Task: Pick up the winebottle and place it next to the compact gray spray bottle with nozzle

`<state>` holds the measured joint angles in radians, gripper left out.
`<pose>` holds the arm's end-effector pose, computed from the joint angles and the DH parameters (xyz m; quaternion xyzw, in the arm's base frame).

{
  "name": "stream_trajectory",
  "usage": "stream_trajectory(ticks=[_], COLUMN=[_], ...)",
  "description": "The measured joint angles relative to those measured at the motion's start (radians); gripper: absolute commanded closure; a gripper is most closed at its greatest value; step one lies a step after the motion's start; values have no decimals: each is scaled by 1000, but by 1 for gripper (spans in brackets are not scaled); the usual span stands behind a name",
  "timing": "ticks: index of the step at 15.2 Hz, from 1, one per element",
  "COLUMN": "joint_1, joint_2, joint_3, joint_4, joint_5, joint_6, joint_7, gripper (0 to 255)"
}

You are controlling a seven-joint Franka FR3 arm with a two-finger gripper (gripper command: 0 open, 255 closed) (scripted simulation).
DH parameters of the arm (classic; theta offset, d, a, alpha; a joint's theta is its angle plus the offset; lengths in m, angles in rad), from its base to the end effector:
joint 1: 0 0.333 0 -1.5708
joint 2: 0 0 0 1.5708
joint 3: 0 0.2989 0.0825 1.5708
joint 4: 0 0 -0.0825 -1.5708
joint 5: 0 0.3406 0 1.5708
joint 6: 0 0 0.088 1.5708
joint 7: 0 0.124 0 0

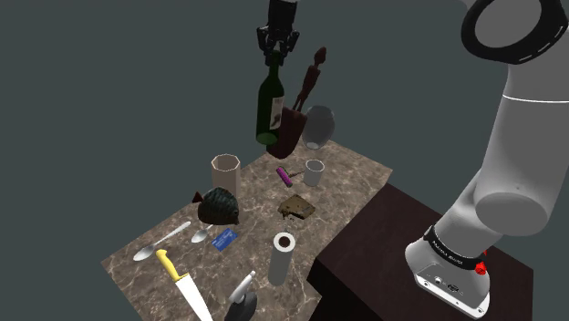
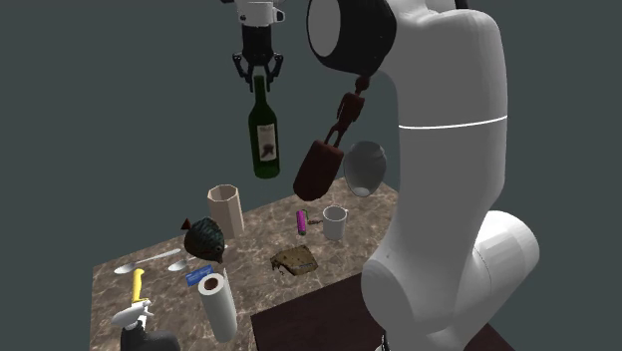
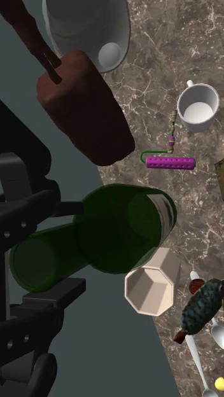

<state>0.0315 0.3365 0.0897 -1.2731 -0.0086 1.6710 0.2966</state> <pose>0.6120 0.0643 0.5394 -0.9954 0.0902 -0.0285 0.0167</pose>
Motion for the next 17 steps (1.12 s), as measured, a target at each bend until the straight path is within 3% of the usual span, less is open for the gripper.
stream_trajectory(ticks=[9, 11, 17], joint_1=[5, 17, 64], joint_2=[48, 10, -196], joint_3=[0, 6, 40], joint_4=[194, 155, -111], joint_5=[-4, -4, 5], joint_6=[-146, -145, -82], joint_7=[2, 21, 106], gripper=[255, 255, 255])
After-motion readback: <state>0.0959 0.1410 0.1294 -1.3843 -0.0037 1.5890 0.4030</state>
